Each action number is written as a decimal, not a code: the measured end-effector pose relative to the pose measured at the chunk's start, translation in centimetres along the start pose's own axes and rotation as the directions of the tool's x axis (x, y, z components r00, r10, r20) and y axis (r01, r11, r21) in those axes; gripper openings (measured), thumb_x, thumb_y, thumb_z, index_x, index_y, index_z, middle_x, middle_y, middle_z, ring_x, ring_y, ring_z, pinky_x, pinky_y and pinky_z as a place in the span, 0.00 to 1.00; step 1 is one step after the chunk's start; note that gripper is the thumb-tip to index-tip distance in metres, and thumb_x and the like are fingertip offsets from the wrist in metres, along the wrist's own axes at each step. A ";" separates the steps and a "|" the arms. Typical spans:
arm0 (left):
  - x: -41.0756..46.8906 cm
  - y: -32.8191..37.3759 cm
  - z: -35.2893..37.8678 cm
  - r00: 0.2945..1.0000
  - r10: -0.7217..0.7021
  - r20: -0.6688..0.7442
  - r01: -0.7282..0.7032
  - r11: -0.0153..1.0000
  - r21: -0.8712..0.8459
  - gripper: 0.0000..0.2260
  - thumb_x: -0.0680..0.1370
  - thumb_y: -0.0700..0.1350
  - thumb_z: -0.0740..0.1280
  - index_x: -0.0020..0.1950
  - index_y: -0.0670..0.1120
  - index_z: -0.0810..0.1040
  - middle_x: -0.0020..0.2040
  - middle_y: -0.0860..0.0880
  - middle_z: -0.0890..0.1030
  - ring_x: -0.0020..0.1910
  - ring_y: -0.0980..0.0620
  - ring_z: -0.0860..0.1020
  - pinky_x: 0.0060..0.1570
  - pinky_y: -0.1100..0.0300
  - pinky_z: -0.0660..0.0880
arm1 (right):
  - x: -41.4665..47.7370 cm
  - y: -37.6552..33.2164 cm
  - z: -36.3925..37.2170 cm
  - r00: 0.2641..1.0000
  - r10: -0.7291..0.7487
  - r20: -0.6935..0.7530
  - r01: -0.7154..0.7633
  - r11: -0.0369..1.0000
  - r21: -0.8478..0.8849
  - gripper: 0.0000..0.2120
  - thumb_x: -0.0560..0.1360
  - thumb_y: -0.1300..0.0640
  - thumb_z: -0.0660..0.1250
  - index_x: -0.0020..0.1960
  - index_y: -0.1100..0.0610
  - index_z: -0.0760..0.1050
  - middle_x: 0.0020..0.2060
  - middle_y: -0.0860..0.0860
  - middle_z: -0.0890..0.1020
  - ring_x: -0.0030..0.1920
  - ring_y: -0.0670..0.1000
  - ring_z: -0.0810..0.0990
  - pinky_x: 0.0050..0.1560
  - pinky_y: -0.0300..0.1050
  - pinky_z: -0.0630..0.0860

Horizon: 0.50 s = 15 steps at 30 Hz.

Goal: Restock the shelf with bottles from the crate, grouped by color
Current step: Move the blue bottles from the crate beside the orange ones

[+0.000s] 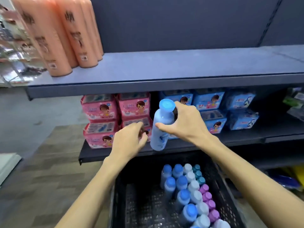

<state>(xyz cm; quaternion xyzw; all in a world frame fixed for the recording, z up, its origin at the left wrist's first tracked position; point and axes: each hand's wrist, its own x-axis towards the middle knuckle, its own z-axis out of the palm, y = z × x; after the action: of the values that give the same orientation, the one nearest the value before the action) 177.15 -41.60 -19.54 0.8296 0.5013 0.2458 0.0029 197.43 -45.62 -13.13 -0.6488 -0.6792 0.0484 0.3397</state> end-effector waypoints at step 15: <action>8.8 2.0 -15.3 0.915 0.142 -0.378 -0.170 0.985 -0.041 0.06 0.72 0.51 0.63 0.41 0.50 0.76 0.32 0.56 0.78 0.34 0.52 0.77 0.34 0.54 0.75 | 10.1 -11.7 -15.0 0.965 -0.132 -0.228 0.148 0.987 0.056 0.24 0.61 0.35 0.76 0.42 0.56 0.79 0.38 0.47 0.83 0.40 0.48 0.82 0.40 0.48 0.81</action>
<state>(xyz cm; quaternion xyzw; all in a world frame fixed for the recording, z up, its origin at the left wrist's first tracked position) 175.84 -39.00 -2.03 0.8042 0.4157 0.4169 -0.0817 196.05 -43.80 8.29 -0.5877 -0.6785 -0.0243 0.4401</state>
